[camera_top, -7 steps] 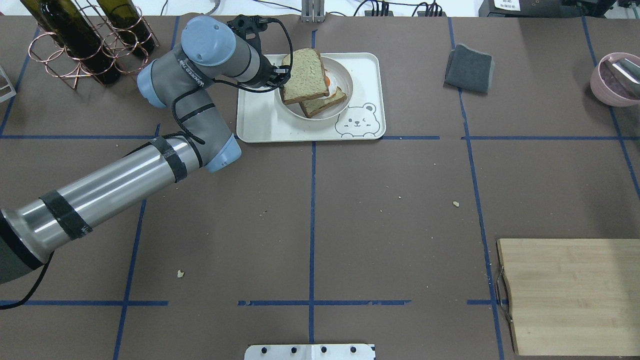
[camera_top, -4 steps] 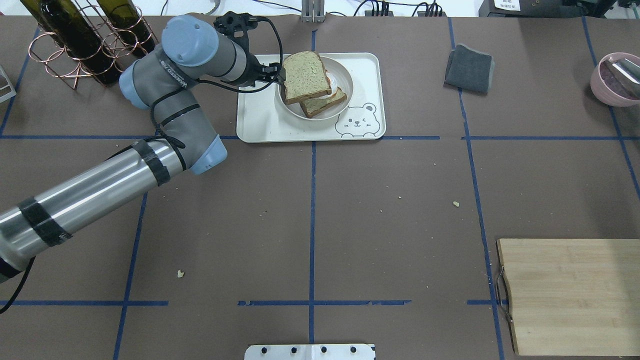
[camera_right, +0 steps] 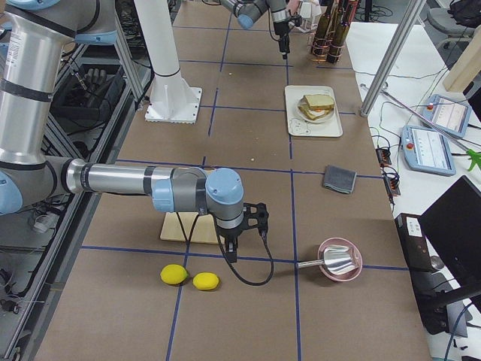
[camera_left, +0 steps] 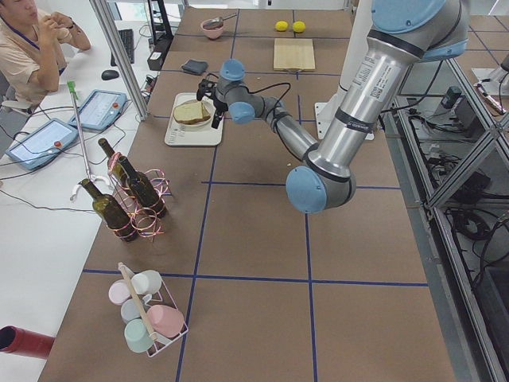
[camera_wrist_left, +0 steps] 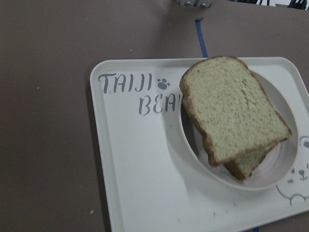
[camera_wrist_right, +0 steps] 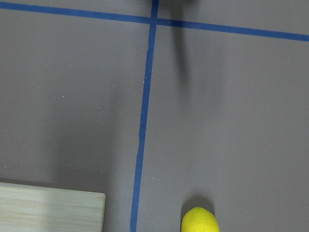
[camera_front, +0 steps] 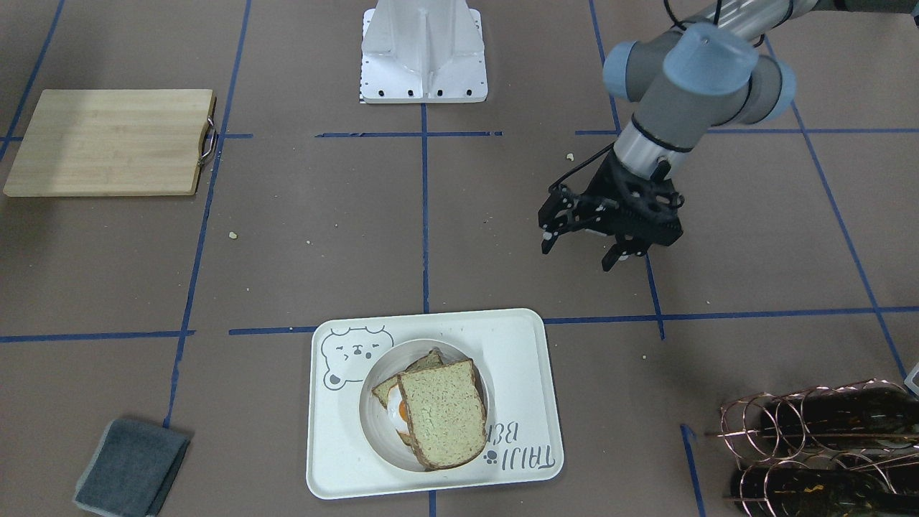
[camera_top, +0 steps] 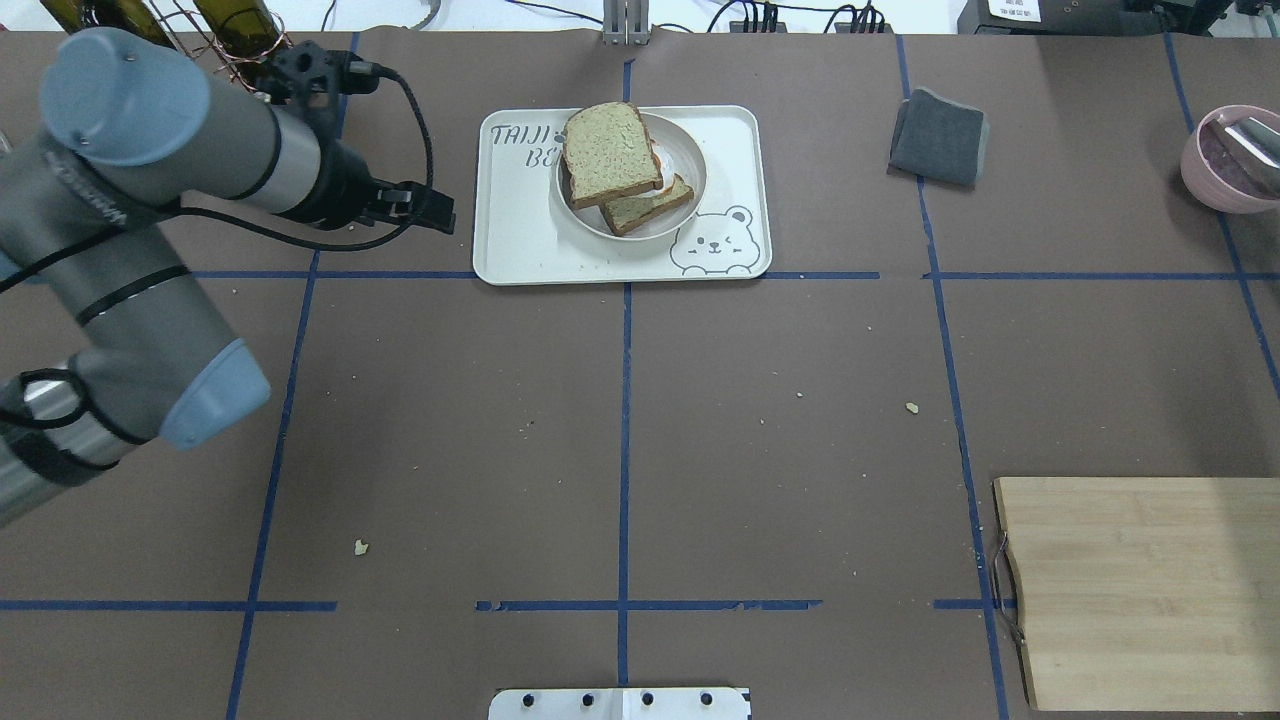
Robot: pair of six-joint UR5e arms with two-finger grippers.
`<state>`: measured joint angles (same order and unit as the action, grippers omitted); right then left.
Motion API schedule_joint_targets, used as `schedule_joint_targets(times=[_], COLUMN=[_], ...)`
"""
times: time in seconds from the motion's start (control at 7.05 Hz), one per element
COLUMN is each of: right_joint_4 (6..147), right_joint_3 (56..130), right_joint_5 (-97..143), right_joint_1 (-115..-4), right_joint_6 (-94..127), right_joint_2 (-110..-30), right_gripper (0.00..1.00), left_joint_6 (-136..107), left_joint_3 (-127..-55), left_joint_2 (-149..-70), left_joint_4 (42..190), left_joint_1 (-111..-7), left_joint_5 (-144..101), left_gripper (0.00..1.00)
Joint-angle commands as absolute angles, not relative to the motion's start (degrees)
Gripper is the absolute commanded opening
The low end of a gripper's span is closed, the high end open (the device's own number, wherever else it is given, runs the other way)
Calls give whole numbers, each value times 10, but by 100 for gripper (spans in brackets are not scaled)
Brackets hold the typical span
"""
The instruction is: Make sandwich and place on tray
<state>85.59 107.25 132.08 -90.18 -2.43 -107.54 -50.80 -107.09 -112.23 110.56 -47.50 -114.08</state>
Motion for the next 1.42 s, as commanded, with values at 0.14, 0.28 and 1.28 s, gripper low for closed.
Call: schedule_joint_targets(times=[0.14,0.28,1.28], right_joint_4=[863,864,862], right_joint_3=[1073,1071,1070], right_joint_5=[1321,1324,1323], right_joint_1=[-899,-899,-899], right_joint_6=[-25,-25,-30], right_joint_2=[-1068,-1068,-1071], right_gripper=[100,100,100], left_joint_6=[-169,-74,84], left_joint_3=[-1200,-1178,-1137], left_joint_2=[-863,-797,-697], left_joint_4=[1068,1065,920], left_joint_1=[-648,-728,-940], left_joint_5=[-1261,-1346,-1354], left_gripper=[100,100,100])
